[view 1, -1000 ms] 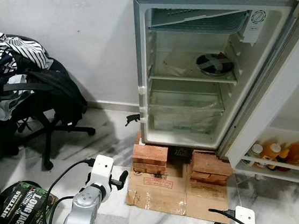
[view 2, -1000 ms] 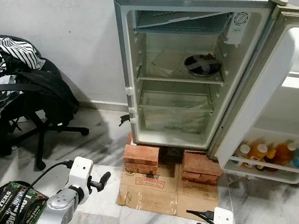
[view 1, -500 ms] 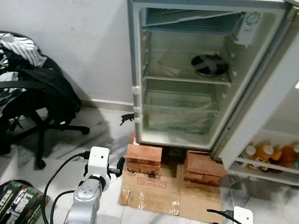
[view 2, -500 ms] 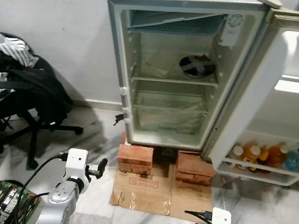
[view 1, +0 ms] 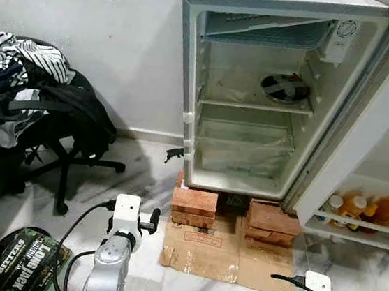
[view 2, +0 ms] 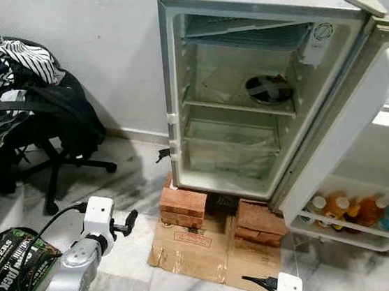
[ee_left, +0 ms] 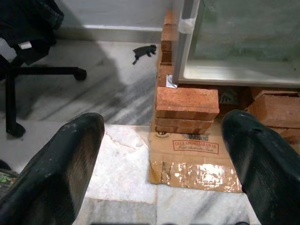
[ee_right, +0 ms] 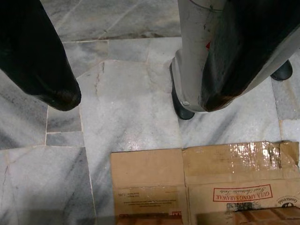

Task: Restocking fridge

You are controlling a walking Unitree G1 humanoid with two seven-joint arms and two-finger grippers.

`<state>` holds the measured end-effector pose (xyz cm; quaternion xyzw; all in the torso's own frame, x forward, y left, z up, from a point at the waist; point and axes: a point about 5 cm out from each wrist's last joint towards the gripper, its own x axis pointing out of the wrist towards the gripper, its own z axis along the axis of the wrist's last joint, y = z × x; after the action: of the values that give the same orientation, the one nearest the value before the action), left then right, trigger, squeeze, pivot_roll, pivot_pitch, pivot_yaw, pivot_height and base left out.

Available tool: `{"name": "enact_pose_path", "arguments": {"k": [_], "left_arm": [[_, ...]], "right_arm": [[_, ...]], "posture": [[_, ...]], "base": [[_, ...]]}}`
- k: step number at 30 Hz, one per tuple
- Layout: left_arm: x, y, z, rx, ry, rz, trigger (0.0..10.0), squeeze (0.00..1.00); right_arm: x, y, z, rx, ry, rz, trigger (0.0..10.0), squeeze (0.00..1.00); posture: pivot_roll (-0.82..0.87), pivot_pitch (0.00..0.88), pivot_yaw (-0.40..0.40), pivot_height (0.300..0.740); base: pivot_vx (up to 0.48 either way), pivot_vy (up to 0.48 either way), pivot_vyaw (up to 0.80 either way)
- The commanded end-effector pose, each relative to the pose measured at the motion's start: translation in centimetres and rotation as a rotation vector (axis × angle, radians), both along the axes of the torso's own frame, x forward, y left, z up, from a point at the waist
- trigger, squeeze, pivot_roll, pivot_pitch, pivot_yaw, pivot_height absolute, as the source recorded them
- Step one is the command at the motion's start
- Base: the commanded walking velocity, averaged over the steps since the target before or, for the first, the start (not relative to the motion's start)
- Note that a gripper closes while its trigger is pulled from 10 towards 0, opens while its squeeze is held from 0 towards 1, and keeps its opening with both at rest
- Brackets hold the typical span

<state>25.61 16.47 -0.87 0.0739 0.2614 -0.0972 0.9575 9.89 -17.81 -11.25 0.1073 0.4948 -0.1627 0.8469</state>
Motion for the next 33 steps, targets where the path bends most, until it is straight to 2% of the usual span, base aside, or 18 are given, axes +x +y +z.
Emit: {"name": "enact_pose_path", "arguments": {"k": [1, 6, 21, 33], "left_arm": [[0.15, 0.03, 0.11, 0.021, -0.015, 0.004, 10.0, 0.0], [0.14, 0.38, 0.32, 0.025, -0.041, 0.034, 10.0, 0.0], [0.1, 0.3, 0.22, 0.029, -0.037, 0.019, 10.0, 0.0], [0.1, 0.33, 0.17, 0.028, -0.031, 0.019, 10.0, 0.0]], "right_arm": [[22.52, 8.38, 14.68, 0.075, -0.744, 0.491, 10.0, 0.0], [22.1, 8.18, 14.14, 0.071, -0.726, 0.487, 10.0, 0.0], [22.06, 7.87, 13.95, 0.07, -0.708, 0.474, 10.0, 0.0], [22.06, 8.01, 13.97, 0.074, -0.709, 0.47, 10.0, 0.0]], "posture": [[0.08, 0.0, -0.071, 0.74], [0.08, 0.0, -0.07, 0.74], [0.09, 0.0, -0.071, 0.74], [0.09, 0.0, -0.07, 0.74]], "base": [[0.0, 0.0, 0.0], [0.0, 0.0, 0.0], [0.0, 0.0, 0.0], [0.0, -0.304, 0.0]]}}
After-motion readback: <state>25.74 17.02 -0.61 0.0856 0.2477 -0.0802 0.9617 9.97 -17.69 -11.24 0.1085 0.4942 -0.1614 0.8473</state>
